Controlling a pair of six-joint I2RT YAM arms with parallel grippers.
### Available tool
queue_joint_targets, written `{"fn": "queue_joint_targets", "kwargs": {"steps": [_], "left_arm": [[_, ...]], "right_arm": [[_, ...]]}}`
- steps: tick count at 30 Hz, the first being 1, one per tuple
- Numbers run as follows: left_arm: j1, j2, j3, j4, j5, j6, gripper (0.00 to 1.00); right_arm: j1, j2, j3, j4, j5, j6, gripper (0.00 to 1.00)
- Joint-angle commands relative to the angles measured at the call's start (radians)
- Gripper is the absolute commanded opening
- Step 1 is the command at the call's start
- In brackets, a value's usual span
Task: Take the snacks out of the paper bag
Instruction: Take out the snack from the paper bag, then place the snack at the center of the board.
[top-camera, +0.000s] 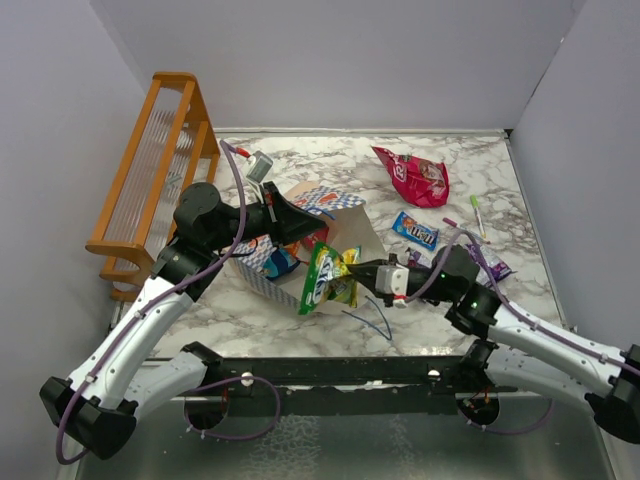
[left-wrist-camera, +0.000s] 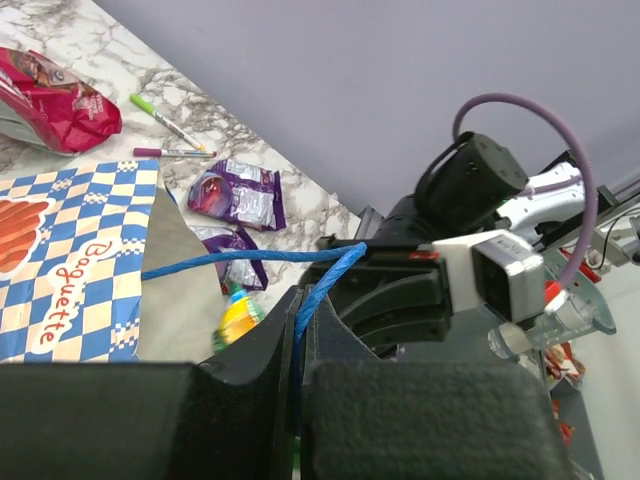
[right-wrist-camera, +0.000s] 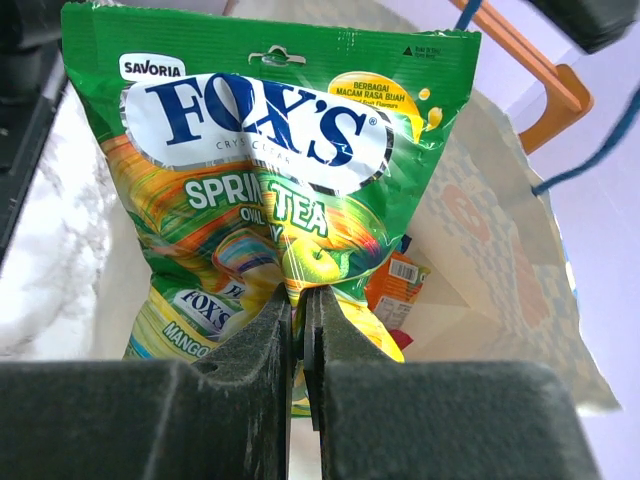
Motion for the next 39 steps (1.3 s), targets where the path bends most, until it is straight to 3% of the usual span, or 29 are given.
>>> {"fn": "queue_joint_targets", "kwargs": {"steps": [1,9,18,22,27,31,35,39], "left_arm": [[-0.009,-0.019,0.048,-0.018,-0.014,0.036,0.00],[-0.008,-0.033,0.049,-0.049,-0.036,0.067,0.00],[-0.009,-0.029,0.050,-0.070,-0.060,0.083,0.00],[-0.008,-0.028,0.052,-0.078,-0.063,0.088,0.00],[-0.009,-0.028,0.051,-0.079,-0.061,0.085,0.00],[-0.008,-0.029,0.055,-0.083,-0.059,0.084,0.00],[-0.009,-0.029,0.064,-0.089,-0.052,0.084,0.00],[-0.009,-0.020,0.073,-0.095,-0.036,0.084,0.00]], "right_arm": [[0.002,-0.153,-0.037,-0.045,0.000,0.142,0.01],[0.002,-0.317,0.005,-0.177,0.237,0.377,0.02],[0.002,-0.468,0.054,-0.229,0.796,0.663,0.02],[0.002,-0.449,0.145,-0.336,1.073,0.773,0.02],[0.002,-0.356,0.173,-0.317,1.400,0.730,0.02],[0.000,-0.191,0.214,-0.353,1.649,0.730,0.02],[-0.047,-0.039,0.253,-0.436,1.629,0.799,0.02],[-0.229,0.092,0.265,-0.533,1.408,0.937,0.02]]}}
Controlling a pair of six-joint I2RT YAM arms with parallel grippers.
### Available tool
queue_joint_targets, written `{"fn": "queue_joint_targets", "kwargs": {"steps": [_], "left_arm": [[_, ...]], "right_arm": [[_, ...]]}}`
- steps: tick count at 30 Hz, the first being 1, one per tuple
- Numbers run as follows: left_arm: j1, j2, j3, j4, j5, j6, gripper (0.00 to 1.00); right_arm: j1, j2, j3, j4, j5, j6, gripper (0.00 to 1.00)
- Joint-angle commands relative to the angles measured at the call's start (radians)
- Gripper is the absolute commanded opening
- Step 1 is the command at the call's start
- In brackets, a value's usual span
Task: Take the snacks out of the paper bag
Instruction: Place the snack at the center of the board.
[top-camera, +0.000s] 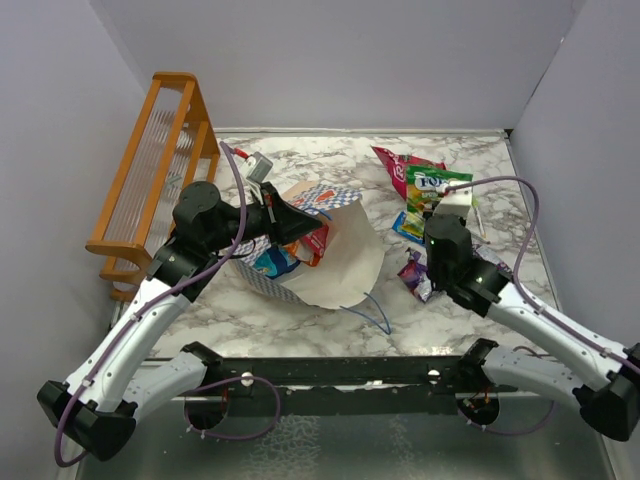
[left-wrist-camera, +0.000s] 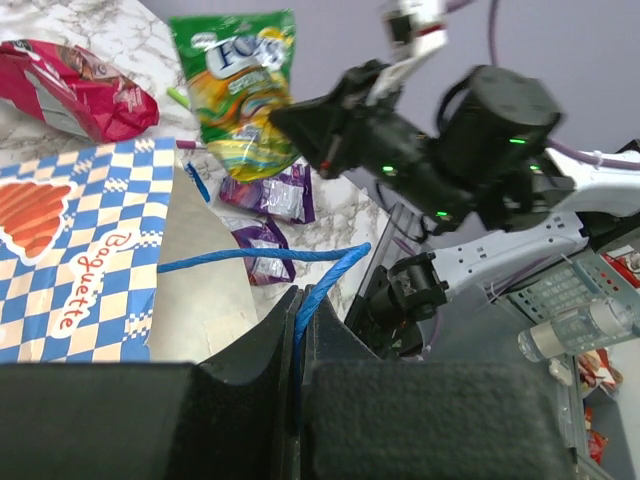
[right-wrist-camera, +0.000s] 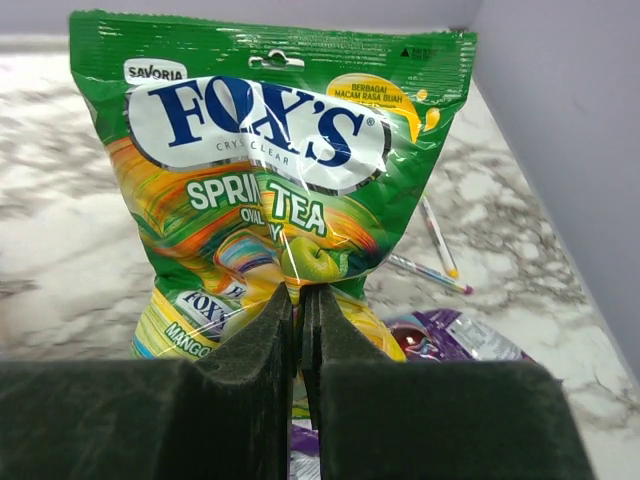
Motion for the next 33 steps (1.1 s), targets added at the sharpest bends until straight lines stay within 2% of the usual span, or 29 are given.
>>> {"fn": "queue_joint_targets", "kwargs": {"steps": [1,4,9,14,19,23,29,33], "left_arm": [[-0.008,-0.007,0.054,0.007,0.024,0.002,0.00],[-0.008,-0.002,0.055,0.018,0.048,-0.007,0.00],[-0.011,-0.004,0.051,0.046,0.090,-0.021,0.00],[-0.010,-0.003,0.049,0.046,0.093,-0.022,0.00],[-0.010,0.000,0.049,0.049,0.094,-0.024,0.00],[-0.010,-0.003,0.049,0.050,0.095,-0.026,0.00],[-0.010,-0.009,0.047,0.045,0.099,-0.028,0.00],[-0.010,-0.016,0.043,0.047,0.098,-0.026,0.00]], "right_arm": [[-0.217,0.126,0.050,-0.137,-0.162,0.203,0.02],[-0.336,0.212,0.047,-0.149,-0.307,0.255,0.02],[-0.428,0.275,-0.003,-0.099,-0.466,0.304,0.02],[-0.499,0.310,-0.061,-0.065,-0.560,0.340,0.05],[-0.528,0.319,-0.096,-0.046,-0.591,0.363,0.17],[-0.553,0.311,-0.121,-0.033,-0.629,0.380,0.23],[-0.560,0.221,-0.102,-0.050,-0.637,0.346,0.50],[-0.560,0.071,-0.113,0.049,-0.740,0.189,0.64]]}}
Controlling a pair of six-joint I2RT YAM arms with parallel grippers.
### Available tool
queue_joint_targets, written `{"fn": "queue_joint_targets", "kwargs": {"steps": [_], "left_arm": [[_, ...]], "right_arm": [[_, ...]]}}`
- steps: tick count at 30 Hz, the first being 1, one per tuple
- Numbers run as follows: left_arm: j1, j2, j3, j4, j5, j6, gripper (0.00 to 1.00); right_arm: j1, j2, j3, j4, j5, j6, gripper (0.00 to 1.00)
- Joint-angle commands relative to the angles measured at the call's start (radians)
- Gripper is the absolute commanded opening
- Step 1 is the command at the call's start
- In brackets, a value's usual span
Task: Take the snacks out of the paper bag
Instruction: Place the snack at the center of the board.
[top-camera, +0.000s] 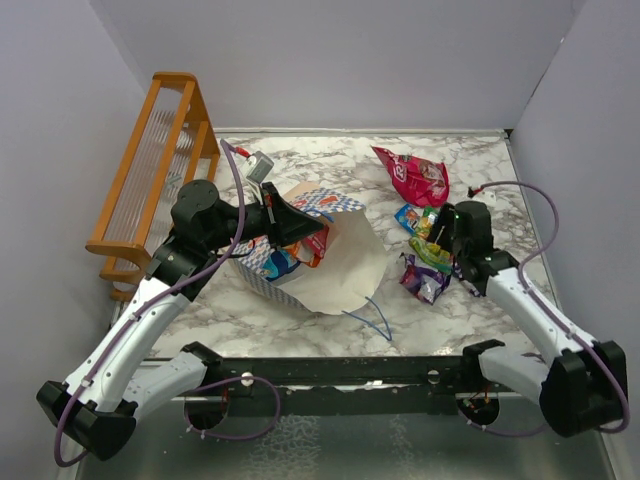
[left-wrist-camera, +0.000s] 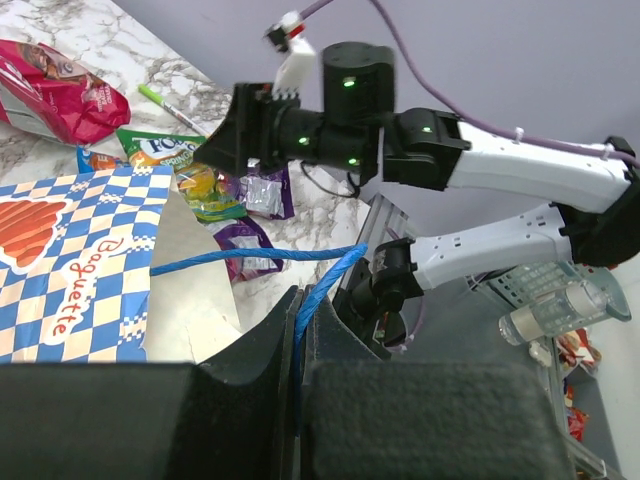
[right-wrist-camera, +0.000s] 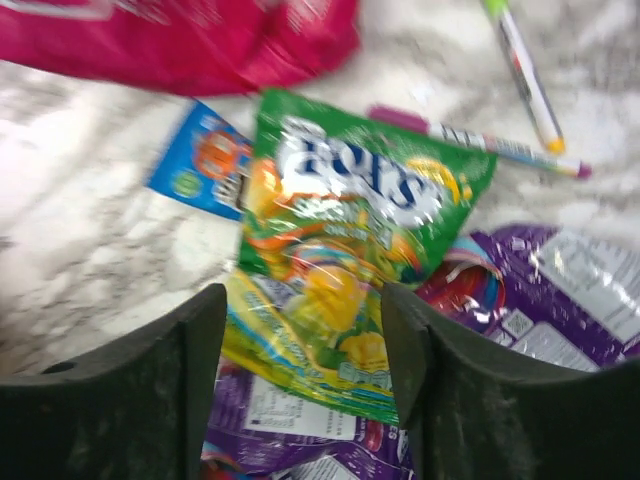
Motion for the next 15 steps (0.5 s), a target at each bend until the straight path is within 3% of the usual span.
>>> {"fn": "queue_joint_targets", "kwargs": {"steps": [1,7,15], "left_arm": [[-0.010,-0.021,0.017,0.048,0.041,-0.010,0.00],[-0.010,-0.018,0.008,0.058,0.041,-0.013,0.00],[-0.010,-0.019,0.006,0.060,0.042,-0.013,0.00]], "right_arm": [[-0.006,-0.177,-0.002,0.155,-0.152,-0.178,0.66],[0.001,-0.315,-0.086,0.359,-0.635,-0.323,0.72],[0.106,-0.502,-0.268,0.744,-1.052,-0.373,0.75]]}}
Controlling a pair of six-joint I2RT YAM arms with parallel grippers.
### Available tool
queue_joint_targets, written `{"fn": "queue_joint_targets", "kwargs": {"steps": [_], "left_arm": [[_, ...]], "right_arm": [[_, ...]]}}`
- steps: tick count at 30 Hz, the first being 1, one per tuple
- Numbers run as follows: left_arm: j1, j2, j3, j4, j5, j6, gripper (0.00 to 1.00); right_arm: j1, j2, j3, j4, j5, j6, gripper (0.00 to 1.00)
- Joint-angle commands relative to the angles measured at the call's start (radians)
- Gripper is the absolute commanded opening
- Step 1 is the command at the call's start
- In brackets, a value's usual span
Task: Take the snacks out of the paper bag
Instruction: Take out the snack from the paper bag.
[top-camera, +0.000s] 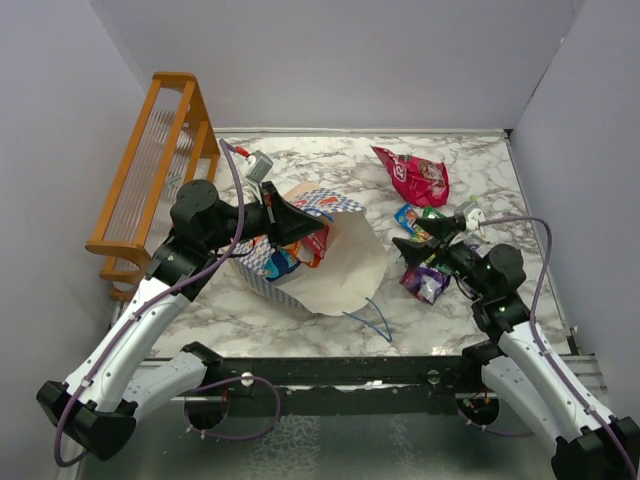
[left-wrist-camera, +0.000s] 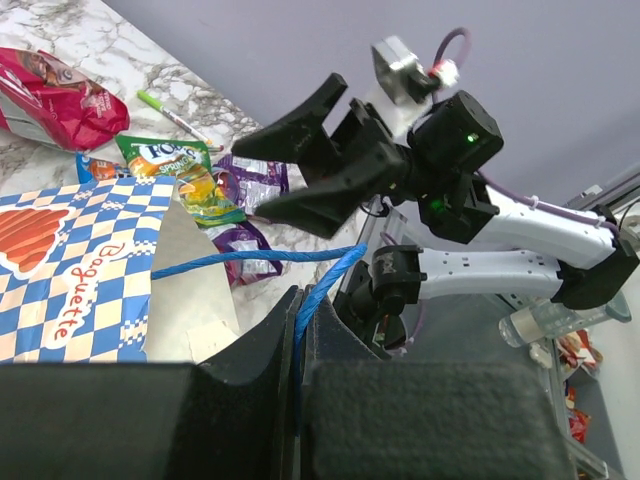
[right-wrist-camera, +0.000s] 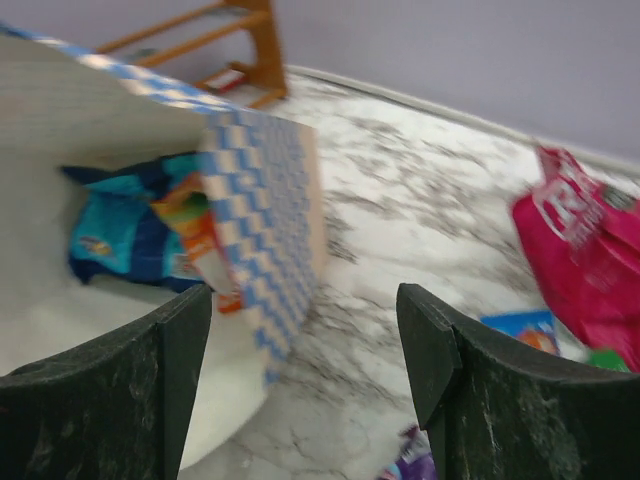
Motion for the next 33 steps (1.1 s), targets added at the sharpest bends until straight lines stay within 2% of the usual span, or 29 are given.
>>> {"fn": "queue_joint_targets", "kwargs": {"steps": [1,4,8,10,13,17,25,33], "left_arm": [[-0.009,-0.018,0.006,0.047,0.041,-0.012,0.00],[-0.010,-0.014,0.005,0.051,0.040,-0.014,0.00],[-0.010,-0.016,0.001,0.056,0.036,-0.019,0.00],[-0.010,-0.019,0.000,0.057,0.035,-0.021,0.00],[-0.010,-0.018,-0.002,0.058,0.030,-0.022,0.00],[-0.009,-0.014,0.001,0.059,0.028,-0.024,0.00],[-0.010,-0.014,0.010,0.046,0.025,-0.021,0.00],[-0.012,-0.017,0.023,0.016,0.014,-0.004,0.00]], "right_arm": [[0.098,-0.052,-0.053,0.307,-0.387,-0.062,0.75],[0.208,0.002,-0.022,0.256,-0.414,-0.129,0.75],[0.378,0.057,0.022,0.155,-0.308,-0.269,0.74],[0.460,0.087,0.045,0.110,-0.184,-0.336,0.73],[0.574,0.167,0.088,0.057,0.021,-0.419,0.66],[0.721,0.341,0.140,0.059,0.312,-0.498,0.59],[0.764,0.680,0.200,0.290,0.608,-0.467,0.61],[0.764,0.926,0.312,0.429,0.730,-0.445,0.62]]}}
